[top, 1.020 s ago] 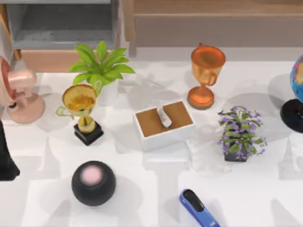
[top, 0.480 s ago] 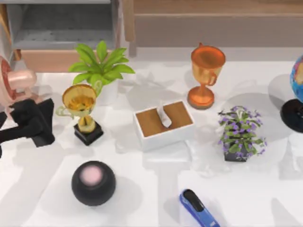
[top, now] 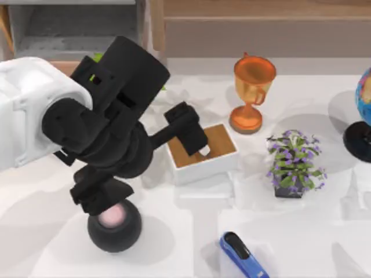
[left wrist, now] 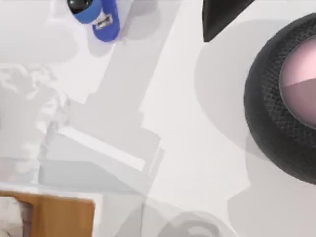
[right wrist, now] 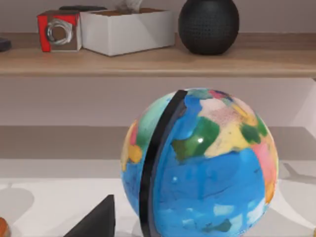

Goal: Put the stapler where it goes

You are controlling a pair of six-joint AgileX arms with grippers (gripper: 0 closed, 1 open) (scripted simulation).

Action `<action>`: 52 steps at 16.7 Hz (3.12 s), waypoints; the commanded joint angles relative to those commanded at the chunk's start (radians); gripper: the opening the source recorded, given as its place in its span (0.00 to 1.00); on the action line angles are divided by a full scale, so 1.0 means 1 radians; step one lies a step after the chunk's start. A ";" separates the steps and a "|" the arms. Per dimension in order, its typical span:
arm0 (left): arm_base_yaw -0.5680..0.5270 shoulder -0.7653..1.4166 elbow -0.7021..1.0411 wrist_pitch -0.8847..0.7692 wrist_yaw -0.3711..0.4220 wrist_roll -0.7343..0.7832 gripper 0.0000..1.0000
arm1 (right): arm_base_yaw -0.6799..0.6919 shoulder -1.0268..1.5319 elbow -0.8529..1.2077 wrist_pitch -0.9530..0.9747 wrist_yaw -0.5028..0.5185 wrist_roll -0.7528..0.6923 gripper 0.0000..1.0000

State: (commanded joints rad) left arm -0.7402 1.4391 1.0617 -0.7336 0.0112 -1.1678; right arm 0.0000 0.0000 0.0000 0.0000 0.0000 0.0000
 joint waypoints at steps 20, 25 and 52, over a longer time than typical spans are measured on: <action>-0.348 0.681 0.478 -0.260 -0.008 -0.548 1.00 | 0.000 0.000 0.000 0.000 0.000 0.000 1.00; -0.349 0.721 0.418 -0.160 -0.008 -0.549 1.00 | 0.000 0.000 0.000 0.000 0.000 0.000 1.00; -0.350 0.706 0.438 -0.191 -0.009 -0.549 0.00 | 0.000 0.000 0.000 0.000 0.000 0.000 1.00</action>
State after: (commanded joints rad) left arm -1.0900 2.1453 1.4999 -0.9248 0.0023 -1.7168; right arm 0.0000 0.0000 0.0000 0.0000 0.0000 0.0000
